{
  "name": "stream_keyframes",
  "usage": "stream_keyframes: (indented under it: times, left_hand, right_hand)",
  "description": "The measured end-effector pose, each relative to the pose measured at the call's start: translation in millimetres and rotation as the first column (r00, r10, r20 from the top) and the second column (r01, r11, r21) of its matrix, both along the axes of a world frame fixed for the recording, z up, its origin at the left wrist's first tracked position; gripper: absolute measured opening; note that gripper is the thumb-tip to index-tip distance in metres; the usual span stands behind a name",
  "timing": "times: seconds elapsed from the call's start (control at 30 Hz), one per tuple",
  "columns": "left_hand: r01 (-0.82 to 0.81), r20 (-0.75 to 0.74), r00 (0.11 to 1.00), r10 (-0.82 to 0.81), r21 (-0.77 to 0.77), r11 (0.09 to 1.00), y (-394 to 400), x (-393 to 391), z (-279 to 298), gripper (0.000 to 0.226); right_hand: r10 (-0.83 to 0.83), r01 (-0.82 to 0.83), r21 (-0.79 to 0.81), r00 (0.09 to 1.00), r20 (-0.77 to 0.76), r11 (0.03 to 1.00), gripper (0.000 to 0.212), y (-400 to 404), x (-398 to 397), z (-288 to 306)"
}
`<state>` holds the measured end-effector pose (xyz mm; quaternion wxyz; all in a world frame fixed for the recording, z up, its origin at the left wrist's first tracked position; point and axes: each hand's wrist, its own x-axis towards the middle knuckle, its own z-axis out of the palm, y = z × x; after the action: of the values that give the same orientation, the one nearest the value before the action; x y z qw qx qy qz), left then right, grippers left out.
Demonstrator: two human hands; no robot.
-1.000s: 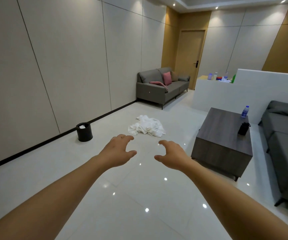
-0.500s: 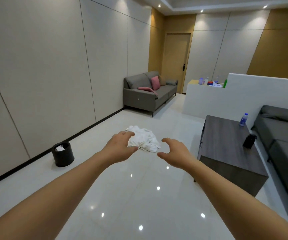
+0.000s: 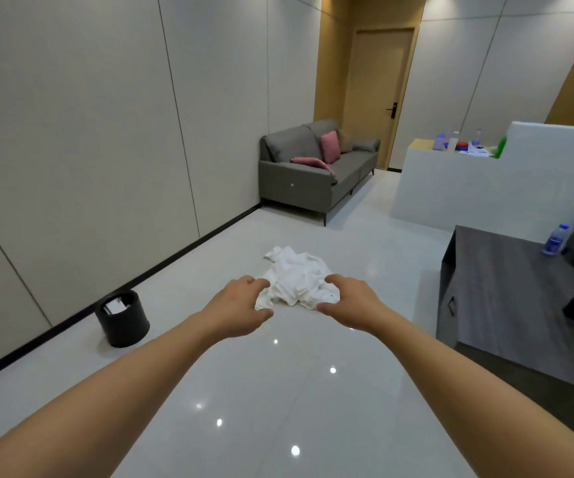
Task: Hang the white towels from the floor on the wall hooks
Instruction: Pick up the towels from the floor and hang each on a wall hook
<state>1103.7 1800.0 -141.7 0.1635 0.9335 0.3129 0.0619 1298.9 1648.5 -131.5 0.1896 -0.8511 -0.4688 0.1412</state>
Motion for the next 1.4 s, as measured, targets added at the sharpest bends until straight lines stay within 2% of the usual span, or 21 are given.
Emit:
stream_keyframes:
  times: [0.13, 0.3, 0.37, 0.5, 0.63, 0.87, 1.03, 1.2, 1.4]
  left_hand:
    - [-0.011, 0.006, 1.000, 0.011, 0.041, 0.999, 88.1, 72.8, 23.5, 0.061]
    - [-0.051, 0.110, 0.993, 0.042, 0.078, 0.996, 190.3, 150.6, 49.1, 0.058]
    - [-0.045, 0.089, 0.995, 0.041, 0.042, 0.998, 225.0, 170.6, 38.8, 0.058]
    - [-0.060, -0.050, 0.997, 0.057, -0.064, 0.996, 297.7, 202.0, -2.0, 0.060]
    - [-0.067, -0.111, 0.992, 0.054, -0.111, 0.992, 381.7, 242.9, -38.2, 0.061]
    - [0.043, -0.117, 0.991, -0.064, -0.170, 0.985, 537.5, 345.8, -59.8, 0.061]
    - [0.060, -0.056, 0.996, -0.070, -0.154, 0.986, 650.6, 421.4, -46.0, 0.058]
    - [0.038, -0.047, 0.998, -0.052, -0.257, 0.966, 713.7, 489.2, -85.7, 0.056]
    - [-0.035, -0.220, 0.974, -0.058, -0.394, 0.918, 774.4, 564.4, -187.3, 0.059]
  right_hand:
    - [0.012, -0.012, -0.009, 0.999, -0.038, 1.000, 0.071, 88.5, 75.2, 11.6]
    - [-0.005, 0.006, 0.065, 1.000, -0.025, 0.998, 0.065, 199.7, 159.8, 37.1]
    - [0.011, -0.009, 0.057, 0.999, -0.036, 0.998, 0.064, 239.4, 181.4, 30.8]
    - [0.051, -0.060, -0.084, 0.994, -0.097, 0.995, 0.068, 308.8, 217.8, -5.3]
    - [0.016, -0.033, -0.156, 0.993, -0.113, 0.987, 0.070, 376.7, 263.1, -40.5]
    - [-0.124, 0.091, -0.238, 0.984, -0.128, 0.967, 0.065, 507.9, 348.4, -59.2]
    - [-0.202, 0.183, -0.136, 0.969, -0.142, 0.974, 0.058, 599.5, 405.1, -59.0]
    - [-0.248, 0.191, -0.244, 0.941, -0.231, 0.951, 0.054, 659.1, 456.3, -113.2]
    - [-0.273, 0.146, -0.375, 0.910, -0.313, 0.915, 0.051, 735.9, 543.7, -213.7]
